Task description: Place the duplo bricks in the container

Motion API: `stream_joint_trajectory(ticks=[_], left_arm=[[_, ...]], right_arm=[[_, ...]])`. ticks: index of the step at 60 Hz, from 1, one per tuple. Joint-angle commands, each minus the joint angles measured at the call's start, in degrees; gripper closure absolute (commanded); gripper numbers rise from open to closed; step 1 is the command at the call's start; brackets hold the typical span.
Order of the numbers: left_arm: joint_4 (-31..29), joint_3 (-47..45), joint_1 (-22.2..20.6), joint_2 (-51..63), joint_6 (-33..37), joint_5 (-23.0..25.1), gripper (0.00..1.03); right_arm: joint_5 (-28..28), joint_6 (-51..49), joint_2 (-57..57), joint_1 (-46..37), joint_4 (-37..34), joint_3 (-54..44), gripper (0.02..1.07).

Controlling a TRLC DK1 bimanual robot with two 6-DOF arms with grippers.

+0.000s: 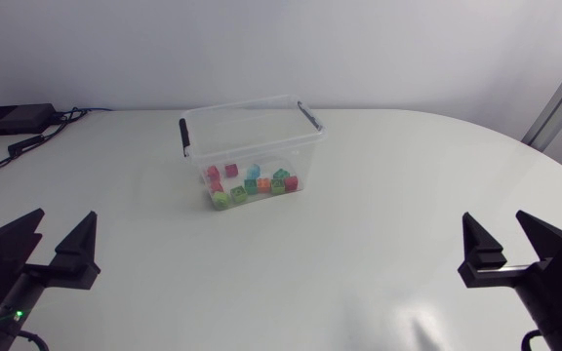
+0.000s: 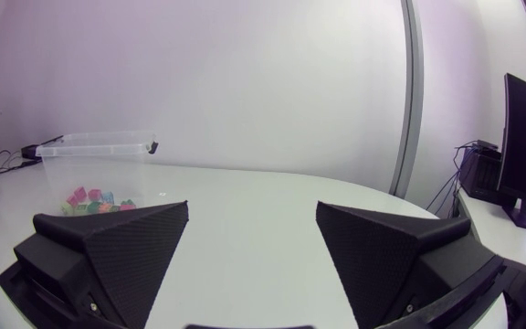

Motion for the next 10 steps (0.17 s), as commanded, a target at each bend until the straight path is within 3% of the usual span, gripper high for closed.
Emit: stream_joint_trajectory(ticks=[1,10], left_arm=[[-0.32,-1.67,0.43,-1.17,-2.57,0.08,0.05],[-0.32,-1.67,0.43,-1.17,-2.57,0.08,0.05]], right_arm=[[-0.75,1.8,-1.41,-0.62,1.37,-2.24,0.06],[-0.75,1.8,-1.41,-0.62,1.37,-2.24,0.06]])
